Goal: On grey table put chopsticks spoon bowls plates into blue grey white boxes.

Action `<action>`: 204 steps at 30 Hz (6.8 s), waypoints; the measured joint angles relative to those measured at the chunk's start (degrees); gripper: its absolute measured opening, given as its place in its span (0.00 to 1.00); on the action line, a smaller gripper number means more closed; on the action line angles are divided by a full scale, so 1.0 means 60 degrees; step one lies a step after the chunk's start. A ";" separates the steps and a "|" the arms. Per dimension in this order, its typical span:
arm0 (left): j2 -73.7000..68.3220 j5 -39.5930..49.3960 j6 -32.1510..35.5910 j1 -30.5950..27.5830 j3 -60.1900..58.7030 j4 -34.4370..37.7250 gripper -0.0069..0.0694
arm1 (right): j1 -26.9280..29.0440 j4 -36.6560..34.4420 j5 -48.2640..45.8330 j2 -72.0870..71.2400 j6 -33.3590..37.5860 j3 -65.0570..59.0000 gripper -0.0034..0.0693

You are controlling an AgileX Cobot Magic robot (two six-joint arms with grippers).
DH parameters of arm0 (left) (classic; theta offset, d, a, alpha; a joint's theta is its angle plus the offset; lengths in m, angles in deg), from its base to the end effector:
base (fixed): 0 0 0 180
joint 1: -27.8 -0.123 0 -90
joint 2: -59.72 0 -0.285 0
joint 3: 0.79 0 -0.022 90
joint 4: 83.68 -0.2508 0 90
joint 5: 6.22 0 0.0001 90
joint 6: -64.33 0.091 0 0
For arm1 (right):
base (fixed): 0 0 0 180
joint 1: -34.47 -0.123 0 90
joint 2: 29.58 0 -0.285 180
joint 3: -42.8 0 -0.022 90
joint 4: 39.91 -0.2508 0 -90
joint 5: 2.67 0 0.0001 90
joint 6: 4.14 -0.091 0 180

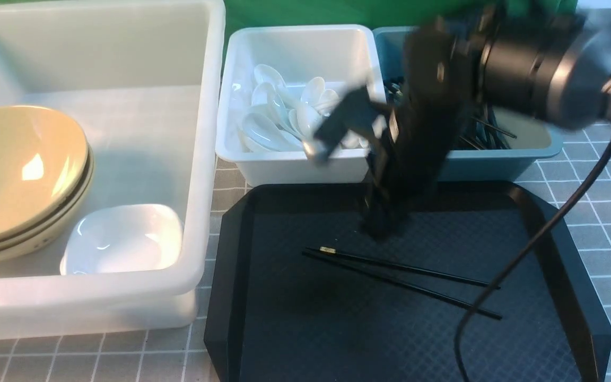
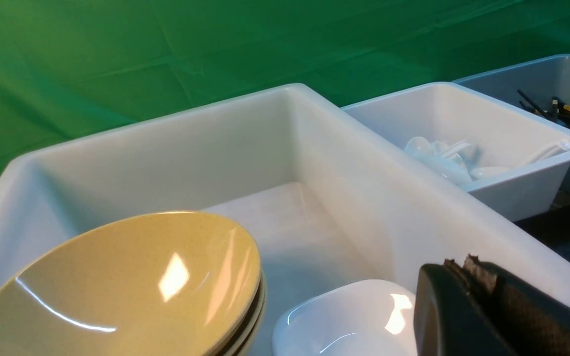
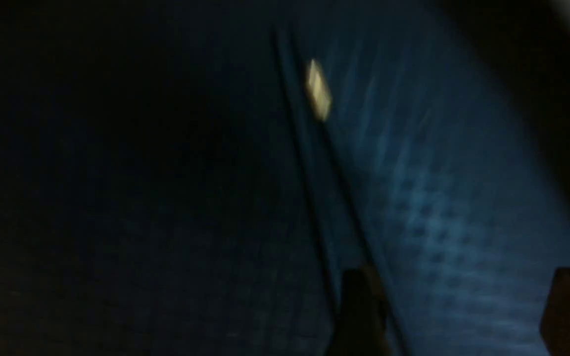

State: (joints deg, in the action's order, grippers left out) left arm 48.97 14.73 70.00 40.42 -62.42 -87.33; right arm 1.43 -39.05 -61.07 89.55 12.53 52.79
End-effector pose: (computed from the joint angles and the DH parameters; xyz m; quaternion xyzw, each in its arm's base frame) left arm 0.0426 -0.0074 0.2677 0.1292 0.7155 -0.0129 0.6864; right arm 0.3380 0.2184 0.2216 -0.4207 0.9006 0.0087 0.1084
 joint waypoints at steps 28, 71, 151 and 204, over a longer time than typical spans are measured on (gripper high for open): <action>0.0000 0.0000 -0.0017 0.0000 -0.0009 -0.0008 0.08 | -0.1023 -0.0332 0.1188 0.0858 0.0158 -0.0360 0.23; 0.0000 -0.0019 -0.0017 0.0000 -0.0061 -0.0008 0.08 | -0.1068 -0.0360 0.1044 0.1276 0.0680 -0.0211 0.23; 0.0000 -0.0161 -0.0027 0.0000 -0.0069 -0.0129 0.08 | 0.2536 0.1314 0.9842 -1.4057 -0.4392 -1.4802 0.09; 0.0464 -0.0239 0.0002 -0.0424 -0.0641 -0.0186 0.08 | 0.5306 0.0999 0.6692 -1.8667 -0.2622 -1.4810 0.13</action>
State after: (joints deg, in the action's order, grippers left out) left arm 51.75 13.30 70.01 37.87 -66.26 -88.44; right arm 33.27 -33.06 -20.92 -22.45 -3.21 -36.07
